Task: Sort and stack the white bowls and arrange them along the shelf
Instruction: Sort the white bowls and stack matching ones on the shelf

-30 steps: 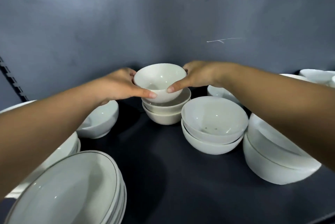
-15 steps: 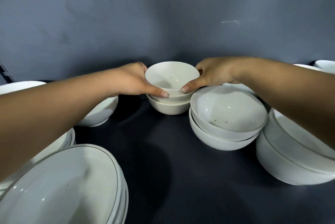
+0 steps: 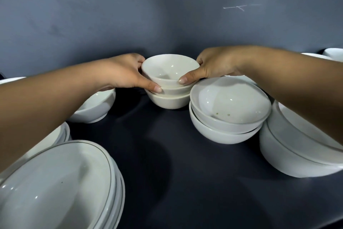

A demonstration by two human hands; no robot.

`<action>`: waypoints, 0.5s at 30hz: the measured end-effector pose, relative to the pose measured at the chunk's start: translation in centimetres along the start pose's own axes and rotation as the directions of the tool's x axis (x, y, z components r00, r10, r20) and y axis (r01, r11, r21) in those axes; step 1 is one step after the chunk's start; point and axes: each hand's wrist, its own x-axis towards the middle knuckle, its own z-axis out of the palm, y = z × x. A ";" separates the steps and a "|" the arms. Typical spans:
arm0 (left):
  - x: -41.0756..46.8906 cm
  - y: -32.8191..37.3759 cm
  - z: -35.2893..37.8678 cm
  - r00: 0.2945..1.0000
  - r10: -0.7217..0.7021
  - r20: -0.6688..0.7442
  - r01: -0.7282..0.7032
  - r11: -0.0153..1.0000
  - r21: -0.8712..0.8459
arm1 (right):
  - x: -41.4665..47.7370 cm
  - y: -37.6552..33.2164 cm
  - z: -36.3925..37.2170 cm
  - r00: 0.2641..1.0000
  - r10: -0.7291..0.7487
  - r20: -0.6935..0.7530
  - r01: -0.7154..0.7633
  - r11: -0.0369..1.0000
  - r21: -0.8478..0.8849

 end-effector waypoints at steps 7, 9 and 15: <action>-0.6 0.0 0.3 1.000 0.005 0.013 -0.004 0.998 -0.061 | -0.3 -0.3 0.0 1.000 -0.013 -0.013 0.012 0.997 -0.079; -0.6 0.1 0.4 1.000 0.001 0.010 0.000 0.996 -0.087 | -0.2 -0.2 0.1 1.000 -0.011 -0.019 0.009 0.996 -0.094; -1.4 1.0 0.1 0.996 0.029 -0.079 -0.037 0.993 -0.110 | -1.2 -0.6 -0.5 0.995 -0.018 -0.094 0.013 0.999 -0.053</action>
